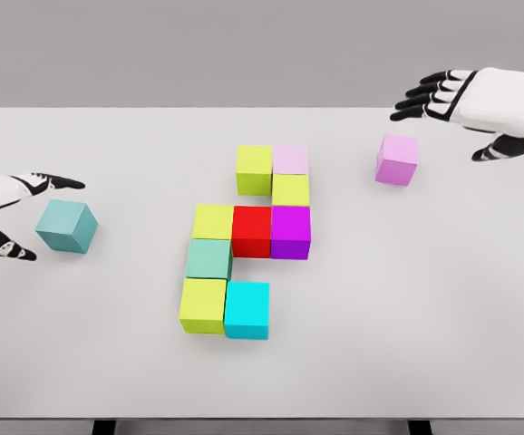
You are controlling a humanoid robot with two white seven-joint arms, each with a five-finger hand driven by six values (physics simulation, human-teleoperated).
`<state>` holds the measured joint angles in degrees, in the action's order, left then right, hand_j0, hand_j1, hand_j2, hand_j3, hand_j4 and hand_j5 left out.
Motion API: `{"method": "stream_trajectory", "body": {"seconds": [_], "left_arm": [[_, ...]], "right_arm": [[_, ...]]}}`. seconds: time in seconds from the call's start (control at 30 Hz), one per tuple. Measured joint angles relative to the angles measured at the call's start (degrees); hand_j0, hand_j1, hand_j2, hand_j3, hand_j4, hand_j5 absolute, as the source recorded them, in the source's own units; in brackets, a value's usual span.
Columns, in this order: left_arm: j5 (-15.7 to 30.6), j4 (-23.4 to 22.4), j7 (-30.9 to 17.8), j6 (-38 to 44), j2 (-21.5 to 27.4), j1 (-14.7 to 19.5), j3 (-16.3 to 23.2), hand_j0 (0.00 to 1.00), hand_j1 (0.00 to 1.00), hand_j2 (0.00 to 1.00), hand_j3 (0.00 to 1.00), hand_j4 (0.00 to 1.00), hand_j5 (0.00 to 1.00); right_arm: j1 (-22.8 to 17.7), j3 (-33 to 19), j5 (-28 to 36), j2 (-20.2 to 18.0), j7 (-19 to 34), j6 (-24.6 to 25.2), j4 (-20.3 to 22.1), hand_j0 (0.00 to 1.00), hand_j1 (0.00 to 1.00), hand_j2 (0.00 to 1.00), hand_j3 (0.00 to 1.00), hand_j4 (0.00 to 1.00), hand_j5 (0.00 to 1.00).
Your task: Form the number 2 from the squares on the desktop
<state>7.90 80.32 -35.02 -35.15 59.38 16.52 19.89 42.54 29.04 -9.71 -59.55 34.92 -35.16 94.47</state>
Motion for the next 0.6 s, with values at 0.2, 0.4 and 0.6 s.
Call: {"method": "stream_trajectory", "body": {"seconds": [0.2, 0.4, 0.6], "left_arm": [[-0.3, -2.5, 0.0, 0.0, -2.4, 0.3, 0.3, 1.00, 1.00, 1.00, 1.00, 1.00, 1.00], [-1.4, -4.3, 0.0, 0.0, -4.7, 1.3, 0.4, 1.00, 1.00, 1.00, 1.00, 1.00, 1.00], [-1.8, -5.7, 0.0, 0.0, -5.2, 1.5, 0.5, 1.00, 1.00, 1.00, 1.00, 1.00, 1.00]], "right_arm": [[-0.3, -0.1, 0.6, 0.1, 0.1, 0.0, -0.1, 1.00, 1.00, 1.00, 1.00, 1.00, 1.00], [-0.3, -0.2, 1.1, -1.3, 0.1, 0.0, 0.3, 1.00, 1.00, 1.00, 1.00, 1.00, 1.00], [-0.9, -0.2, 2.7, -6.7, 0.1, 0.0, 0.7, 1.00, 1.00, 1.00, 1.00, 1.00, 1.00]]}}
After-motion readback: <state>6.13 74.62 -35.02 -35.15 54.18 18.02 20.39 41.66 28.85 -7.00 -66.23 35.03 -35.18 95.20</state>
